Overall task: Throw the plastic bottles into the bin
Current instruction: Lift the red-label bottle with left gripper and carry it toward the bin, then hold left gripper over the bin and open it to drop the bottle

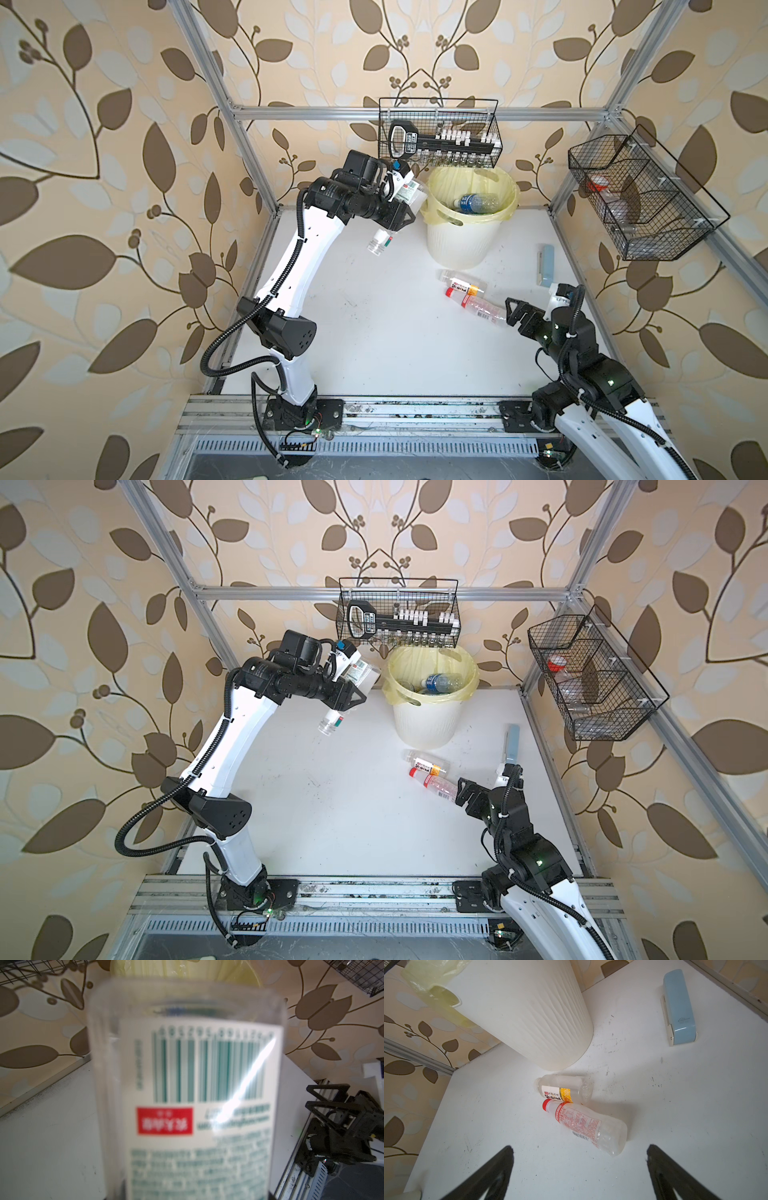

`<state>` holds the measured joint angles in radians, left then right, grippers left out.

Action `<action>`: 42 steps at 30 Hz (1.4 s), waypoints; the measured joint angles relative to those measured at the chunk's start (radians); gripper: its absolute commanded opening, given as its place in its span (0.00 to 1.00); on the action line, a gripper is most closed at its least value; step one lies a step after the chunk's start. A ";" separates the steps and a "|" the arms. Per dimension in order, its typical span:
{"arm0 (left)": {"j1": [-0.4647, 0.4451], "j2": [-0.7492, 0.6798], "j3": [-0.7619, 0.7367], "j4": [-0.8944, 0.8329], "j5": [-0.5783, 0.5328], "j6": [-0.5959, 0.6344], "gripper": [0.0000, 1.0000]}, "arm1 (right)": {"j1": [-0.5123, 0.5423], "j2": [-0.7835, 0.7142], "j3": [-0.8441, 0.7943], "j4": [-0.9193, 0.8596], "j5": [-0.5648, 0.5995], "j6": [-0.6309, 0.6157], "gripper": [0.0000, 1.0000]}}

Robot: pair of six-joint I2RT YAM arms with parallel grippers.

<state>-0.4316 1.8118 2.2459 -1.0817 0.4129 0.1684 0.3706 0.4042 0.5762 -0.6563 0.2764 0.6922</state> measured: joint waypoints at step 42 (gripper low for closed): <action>-0.252 0.717 0.537 0.821 -0.333 0.026 0.99 | 0.000 0.118 -0.047 0.079 0.010 0.043 1.00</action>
<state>-0.6838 2.5290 2.7827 -0.2607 0.0803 0.1940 0.3706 0.5220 0.5289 -0.5770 0.2867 0.7349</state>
